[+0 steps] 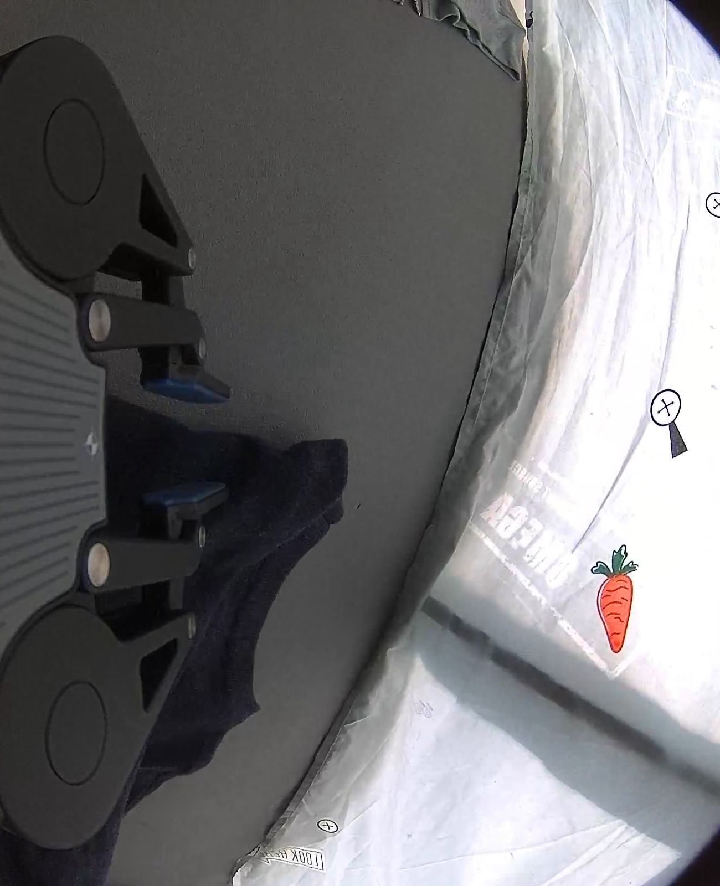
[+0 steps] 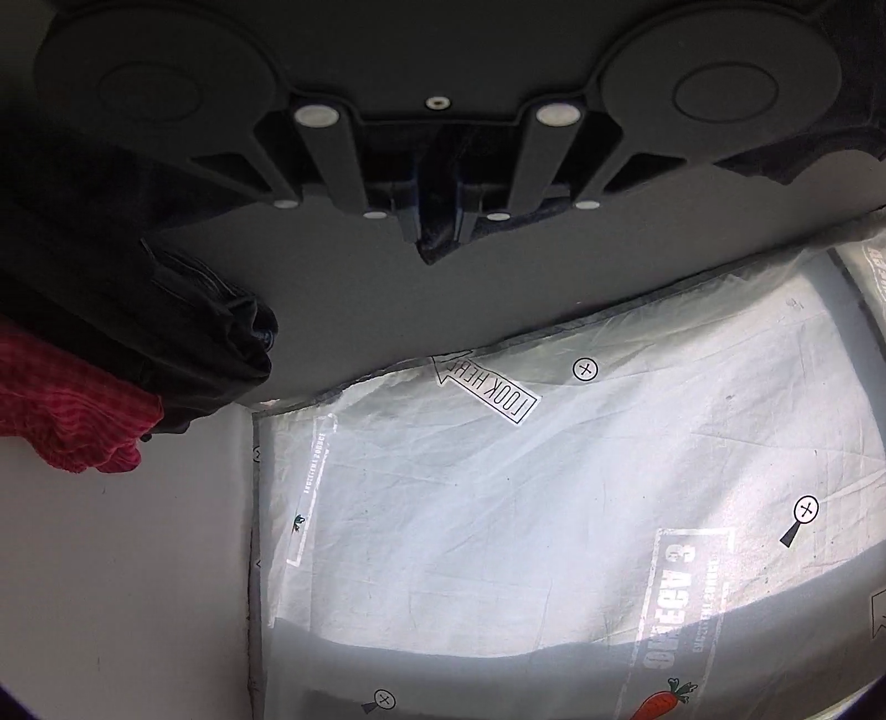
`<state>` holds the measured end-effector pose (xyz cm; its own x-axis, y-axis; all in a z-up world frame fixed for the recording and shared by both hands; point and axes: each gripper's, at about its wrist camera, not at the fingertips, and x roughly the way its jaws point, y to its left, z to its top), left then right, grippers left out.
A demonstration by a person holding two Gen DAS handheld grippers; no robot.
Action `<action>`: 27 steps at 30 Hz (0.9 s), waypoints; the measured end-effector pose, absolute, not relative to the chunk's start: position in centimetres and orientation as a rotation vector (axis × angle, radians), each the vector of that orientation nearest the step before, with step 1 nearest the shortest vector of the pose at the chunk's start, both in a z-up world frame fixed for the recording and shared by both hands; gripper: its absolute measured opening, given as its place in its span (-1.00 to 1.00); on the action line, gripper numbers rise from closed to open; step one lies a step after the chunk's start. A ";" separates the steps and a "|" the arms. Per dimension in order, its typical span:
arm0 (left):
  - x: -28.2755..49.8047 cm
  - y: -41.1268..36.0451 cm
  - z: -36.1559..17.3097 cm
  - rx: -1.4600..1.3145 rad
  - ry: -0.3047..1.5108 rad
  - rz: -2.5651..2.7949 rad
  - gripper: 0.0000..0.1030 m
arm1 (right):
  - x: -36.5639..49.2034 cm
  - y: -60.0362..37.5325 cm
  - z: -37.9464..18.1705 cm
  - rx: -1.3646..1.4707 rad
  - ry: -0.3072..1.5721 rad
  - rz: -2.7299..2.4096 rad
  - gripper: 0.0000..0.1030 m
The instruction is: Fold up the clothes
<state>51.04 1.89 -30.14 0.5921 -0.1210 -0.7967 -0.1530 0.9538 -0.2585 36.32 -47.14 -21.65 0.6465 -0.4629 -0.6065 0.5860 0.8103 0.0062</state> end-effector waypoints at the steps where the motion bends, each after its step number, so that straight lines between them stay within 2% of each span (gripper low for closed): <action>1: 50.2 2.0 -30.0 -0.314 0.942 0.026 -0.15 | 36.1 -47.3 -22.3 0.209 0.656 -0.617 -0.73; 2: 49.2 2.2 -29.9 -0.315 0.943 0.031 -0.09 | 35.6 -47.4 -22.7 0.216 0.663 -0.626 -0.60; 3: 48.0 2.3 -29.8 -0.316 0.944 0.035 0.01 | 35.0 -47.3 -22.9 0.228 0.657 -0.626 -0.26; 4: 46.8 2.4 -29.7 -0.318 0.945 0.040 0.06 | 34.2 -47.0 -23.1 0.243 0.653 -0.615 -0.15; 7: 42.6 2.4 -30.2 -0.294 1.002 0.017 0.06 | 32.2 -45.4 -23.7 0.260 0.685 -0.564 -0.15; 15: 31.6 0.9 -32.1 -0.221 1.130 -0.019 0.26 | 27.8 -40.7 -24.6 0.317 0.768 -0.430 -0.13; 18: 29.8 0.4 -32.4 -0.186 1.166 -0.021 0.53 | 26.0 -39.4 -24.7 0.310 0.787 -0.384 -0.06; 23: 27.7 1.1 -33.0 -0.233 1.167 0.000 0.70 | 23.5 -38.5 -24.6 0.296 0.815 -0.343 -0.06; 27: 26.9 -0.7 -33.5 -0.105 1.163 -0.002 1.00 | 21.9 -39.1 -24.8 0.297 0.838 -0.341 -0.03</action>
